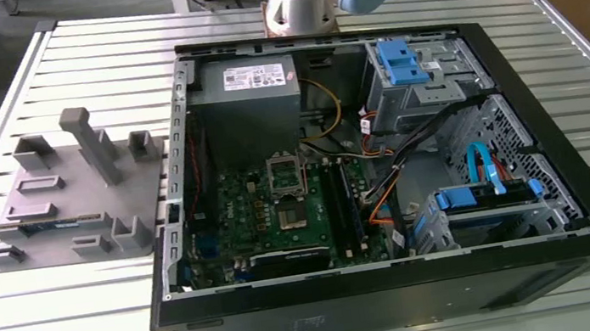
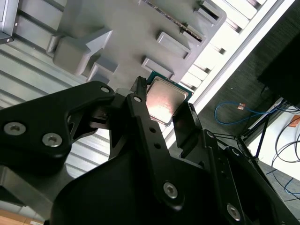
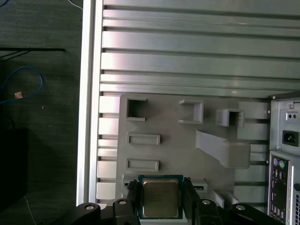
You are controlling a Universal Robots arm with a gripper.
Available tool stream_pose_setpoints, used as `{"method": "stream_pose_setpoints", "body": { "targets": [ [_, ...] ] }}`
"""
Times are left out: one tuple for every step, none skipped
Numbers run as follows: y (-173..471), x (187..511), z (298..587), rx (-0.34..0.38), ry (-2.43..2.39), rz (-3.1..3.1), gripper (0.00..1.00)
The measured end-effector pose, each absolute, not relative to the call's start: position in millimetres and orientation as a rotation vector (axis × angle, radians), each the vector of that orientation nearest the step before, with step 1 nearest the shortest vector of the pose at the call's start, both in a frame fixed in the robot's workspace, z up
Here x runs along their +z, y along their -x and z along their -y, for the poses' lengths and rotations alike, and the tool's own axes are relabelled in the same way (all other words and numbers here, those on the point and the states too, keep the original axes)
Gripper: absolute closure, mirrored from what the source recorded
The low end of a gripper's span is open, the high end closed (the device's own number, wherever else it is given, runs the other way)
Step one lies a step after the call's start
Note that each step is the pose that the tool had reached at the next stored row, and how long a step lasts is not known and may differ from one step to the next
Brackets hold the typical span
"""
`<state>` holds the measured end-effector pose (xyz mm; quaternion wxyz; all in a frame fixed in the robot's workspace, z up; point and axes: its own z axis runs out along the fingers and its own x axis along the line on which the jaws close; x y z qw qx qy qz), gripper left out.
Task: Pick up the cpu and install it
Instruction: 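Pick up the cpu and move it towards the insertion slot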
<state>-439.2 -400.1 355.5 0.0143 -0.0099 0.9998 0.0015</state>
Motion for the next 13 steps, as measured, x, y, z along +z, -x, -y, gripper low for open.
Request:
{"method": "stream_pose_setpoints", "body": {
  "targets": [
    [439.0, 355.5, 400.1, 0.005, 0.031, -3.113, 0.53],
    [438.7, 355.5, 400.1, 0.005, 0.031, -3.113, 0.53],
    [438.5, 355.6, 400.1, 0.005, 0.031, -3.113, 0.53],
    [438.4, 355.5, 400.1, 0.005, 0.031, -3.113, 0.53],
    [438.2, 355.5, 400.1, 0.005, 0.031, -3.113, 0.53],
    [436.2, 355.5, 400.1, 0.005, 0.031, -3.113, 0.53],
    [434.2, 355.5, 400.1, 0.005, 0.031, -3.113, 0.53],
    [434.0, 355.5, 400.1, 0.005, 0.031, -3.113, 0.53],
    [433.8, 355.5, 400.1, 0.005, 0.031, -3.113, 0.53],
    [433.6, 355.5, 400.1, 0.005, 0.031, -3.113, 0.53],
    [433.4, 355.5, 400.1, 0.005, 0.031, -3.113, 0.53],
    [433.2, 355.5, 400.1, 0.005, 0.031, -3.113, 0.53],
    [432.8, 355.5, 400.1, 0.005, 0.031, -3.113, 0.53]
  ]
}}
